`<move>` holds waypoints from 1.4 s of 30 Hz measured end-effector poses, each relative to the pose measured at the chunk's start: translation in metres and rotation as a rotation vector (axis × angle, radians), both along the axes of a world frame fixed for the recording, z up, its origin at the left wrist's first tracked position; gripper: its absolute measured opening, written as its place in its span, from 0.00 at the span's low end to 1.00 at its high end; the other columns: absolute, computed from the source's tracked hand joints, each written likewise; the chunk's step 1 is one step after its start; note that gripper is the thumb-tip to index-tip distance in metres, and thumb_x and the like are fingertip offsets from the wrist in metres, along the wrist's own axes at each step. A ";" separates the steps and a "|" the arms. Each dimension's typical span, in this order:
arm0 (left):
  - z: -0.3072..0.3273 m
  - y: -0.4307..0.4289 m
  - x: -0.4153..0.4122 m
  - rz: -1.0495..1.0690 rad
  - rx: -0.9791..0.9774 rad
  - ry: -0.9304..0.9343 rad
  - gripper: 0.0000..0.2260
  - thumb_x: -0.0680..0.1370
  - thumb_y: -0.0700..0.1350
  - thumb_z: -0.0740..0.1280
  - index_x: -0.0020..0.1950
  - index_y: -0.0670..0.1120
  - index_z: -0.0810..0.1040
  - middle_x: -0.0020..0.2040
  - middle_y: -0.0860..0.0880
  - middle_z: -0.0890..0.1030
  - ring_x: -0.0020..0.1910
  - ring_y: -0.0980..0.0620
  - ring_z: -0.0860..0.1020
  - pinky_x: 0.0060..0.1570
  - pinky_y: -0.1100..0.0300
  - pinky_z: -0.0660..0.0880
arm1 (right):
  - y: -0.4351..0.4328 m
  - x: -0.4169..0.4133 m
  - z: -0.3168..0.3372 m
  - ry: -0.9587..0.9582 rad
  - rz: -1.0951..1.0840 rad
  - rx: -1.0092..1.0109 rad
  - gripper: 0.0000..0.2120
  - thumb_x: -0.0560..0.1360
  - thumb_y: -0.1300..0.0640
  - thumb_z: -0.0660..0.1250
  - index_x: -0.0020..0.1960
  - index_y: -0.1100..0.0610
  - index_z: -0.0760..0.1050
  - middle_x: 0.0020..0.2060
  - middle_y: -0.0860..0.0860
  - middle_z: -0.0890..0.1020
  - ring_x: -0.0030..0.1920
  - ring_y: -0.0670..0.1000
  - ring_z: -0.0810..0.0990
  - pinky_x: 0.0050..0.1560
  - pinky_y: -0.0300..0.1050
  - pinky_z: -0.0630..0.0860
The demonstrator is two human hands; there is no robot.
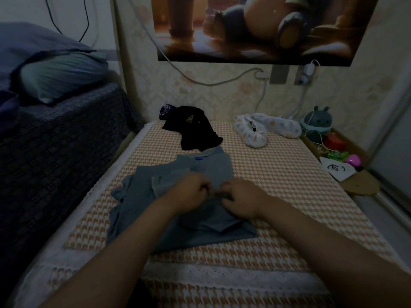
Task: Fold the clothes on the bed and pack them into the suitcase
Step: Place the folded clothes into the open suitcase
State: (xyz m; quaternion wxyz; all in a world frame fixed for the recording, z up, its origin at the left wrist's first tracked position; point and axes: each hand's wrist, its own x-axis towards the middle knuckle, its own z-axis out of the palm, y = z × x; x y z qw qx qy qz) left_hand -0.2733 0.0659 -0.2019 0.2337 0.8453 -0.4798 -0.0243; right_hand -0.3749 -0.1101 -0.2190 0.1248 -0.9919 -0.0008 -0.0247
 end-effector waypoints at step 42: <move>-0.024 -0.150 -0.043 -0.266 -0.326 0.438 0.20 0.68 0.28 0.58 0.31 0.52 0.77 0.35 0.53 0.82 0.39 0.57 0.80 0.43 0.57 0.77 | -0.147 0.022 -0.015 -0.106 -0.401 -0.218 0.18 0.81 0.52 0.58 0.69 0.54 0.72 0.63 0.58 0.71 0.60 0.58 0.71 0.59 0.49 0.68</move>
